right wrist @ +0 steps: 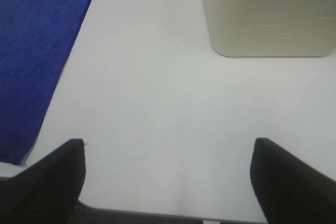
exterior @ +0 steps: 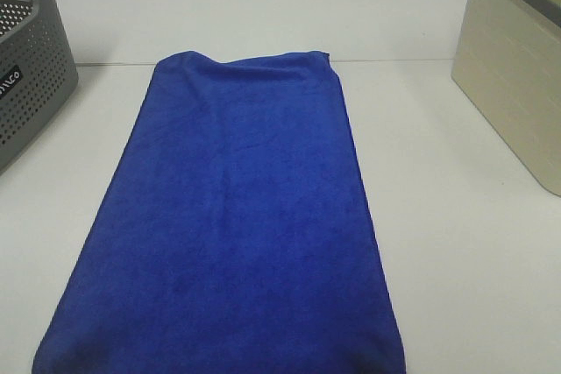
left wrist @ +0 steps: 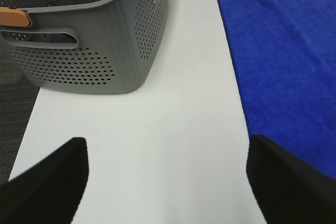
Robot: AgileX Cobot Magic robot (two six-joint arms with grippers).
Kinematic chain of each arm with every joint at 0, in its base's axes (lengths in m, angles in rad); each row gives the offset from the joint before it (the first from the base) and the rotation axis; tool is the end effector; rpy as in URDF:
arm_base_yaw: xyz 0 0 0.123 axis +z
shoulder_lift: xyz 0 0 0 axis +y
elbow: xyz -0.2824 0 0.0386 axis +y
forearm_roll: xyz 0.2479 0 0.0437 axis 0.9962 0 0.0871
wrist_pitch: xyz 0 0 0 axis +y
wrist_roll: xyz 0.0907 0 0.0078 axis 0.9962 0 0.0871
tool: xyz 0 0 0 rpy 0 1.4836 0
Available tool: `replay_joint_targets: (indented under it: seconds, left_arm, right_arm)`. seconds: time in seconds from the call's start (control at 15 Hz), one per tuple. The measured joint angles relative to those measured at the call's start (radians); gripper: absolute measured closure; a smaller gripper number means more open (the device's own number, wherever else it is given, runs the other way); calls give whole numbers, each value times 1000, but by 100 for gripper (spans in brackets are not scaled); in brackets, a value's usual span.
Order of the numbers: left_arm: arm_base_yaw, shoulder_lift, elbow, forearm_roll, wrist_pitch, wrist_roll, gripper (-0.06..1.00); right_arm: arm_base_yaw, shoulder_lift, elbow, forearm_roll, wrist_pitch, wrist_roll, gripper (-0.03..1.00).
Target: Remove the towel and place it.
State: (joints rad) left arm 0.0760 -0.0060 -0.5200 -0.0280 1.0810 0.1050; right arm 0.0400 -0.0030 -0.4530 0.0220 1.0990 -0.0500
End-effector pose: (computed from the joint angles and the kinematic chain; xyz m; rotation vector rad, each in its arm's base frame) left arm -0.0088 -0.0029 0.2810 0.0316 2.0390 0.0801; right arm -0.0020 0.0017 0.2610 -0.0966 2.1243 0.0208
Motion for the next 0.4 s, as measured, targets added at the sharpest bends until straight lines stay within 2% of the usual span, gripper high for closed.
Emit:
replay_joint_targets:
  seconds: [0.4]
  left_arm:
    - [0, 0, 0, 0, 0, 0, 17]
  right_arm:
    - [0, 0, 0, 0, 0, 0, 14]
